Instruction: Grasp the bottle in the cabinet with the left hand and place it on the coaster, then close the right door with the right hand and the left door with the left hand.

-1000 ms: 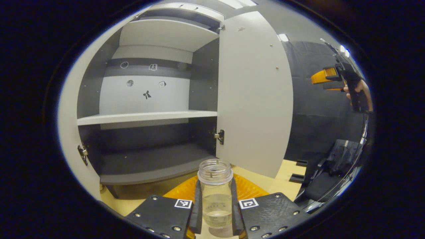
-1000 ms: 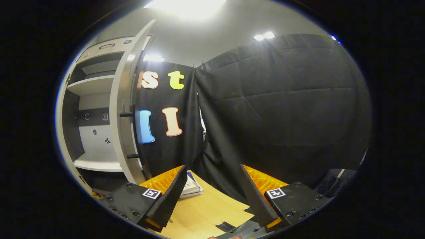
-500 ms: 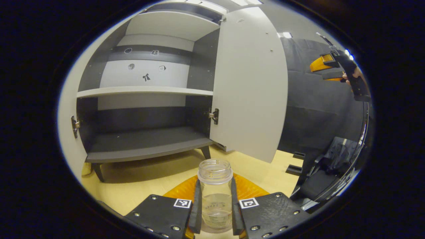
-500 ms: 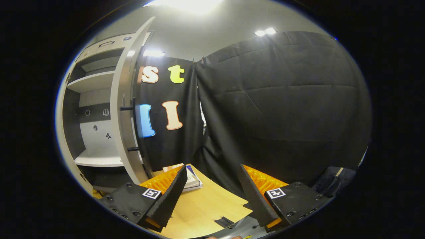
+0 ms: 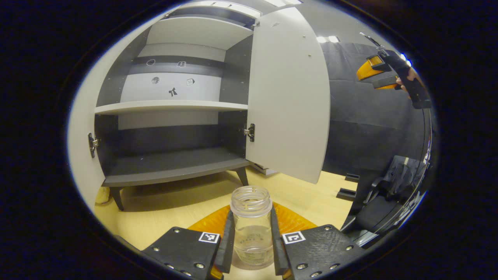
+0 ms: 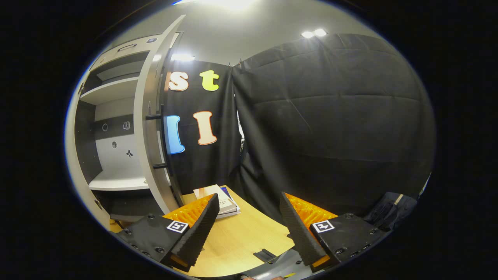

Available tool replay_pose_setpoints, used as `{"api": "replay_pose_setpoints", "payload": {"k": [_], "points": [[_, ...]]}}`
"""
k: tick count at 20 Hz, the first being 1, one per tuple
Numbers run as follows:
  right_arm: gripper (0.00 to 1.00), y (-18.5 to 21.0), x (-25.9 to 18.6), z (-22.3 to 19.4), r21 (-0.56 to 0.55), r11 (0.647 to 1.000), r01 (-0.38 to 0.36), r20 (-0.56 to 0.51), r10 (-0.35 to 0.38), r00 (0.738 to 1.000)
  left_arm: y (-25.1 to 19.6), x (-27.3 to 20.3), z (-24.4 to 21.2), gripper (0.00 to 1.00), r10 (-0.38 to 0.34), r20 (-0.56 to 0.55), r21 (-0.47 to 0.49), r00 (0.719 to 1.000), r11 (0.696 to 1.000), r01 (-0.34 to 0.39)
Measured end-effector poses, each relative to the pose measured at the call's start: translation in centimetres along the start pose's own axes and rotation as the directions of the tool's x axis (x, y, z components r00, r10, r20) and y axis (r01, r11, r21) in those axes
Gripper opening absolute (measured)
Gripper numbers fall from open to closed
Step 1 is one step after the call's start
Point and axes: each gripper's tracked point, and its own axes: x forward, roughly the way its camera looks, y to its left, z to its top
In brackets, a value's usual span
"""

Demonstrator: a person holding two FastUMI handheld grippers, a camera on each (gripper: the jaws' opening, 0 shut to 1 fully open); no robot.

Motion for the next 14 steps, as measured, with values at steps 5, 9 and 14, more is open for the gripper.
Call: {"api": "replay_pose_setpoints", "payload": {"k": [5,9,14], "points": [[0.96,0.0,0.4,0.5,-0.005,1.000,-0.005,0.006,0.005,1.000,1.0,-0.7,-0.2,0.89,0.048,-0.025,-0.050,0.999,0.998,-0.049],[0.99,0.6,2.1,0.7,-0.002,0.999,-0.032,0.009,0.032,0.999,0.3,-2.2,1.7,0.87,0.049,-0.027,-0.067,0.998,0.996,-0.050],[1.00,0.4,6.2,3.5,-0.020,0.997,-0.080,0.075,0.082,0.994,-0.2,-6.5,7.9,0.87,0.138,0.037,-0.160,0.990,0.978,-0.130]]}}
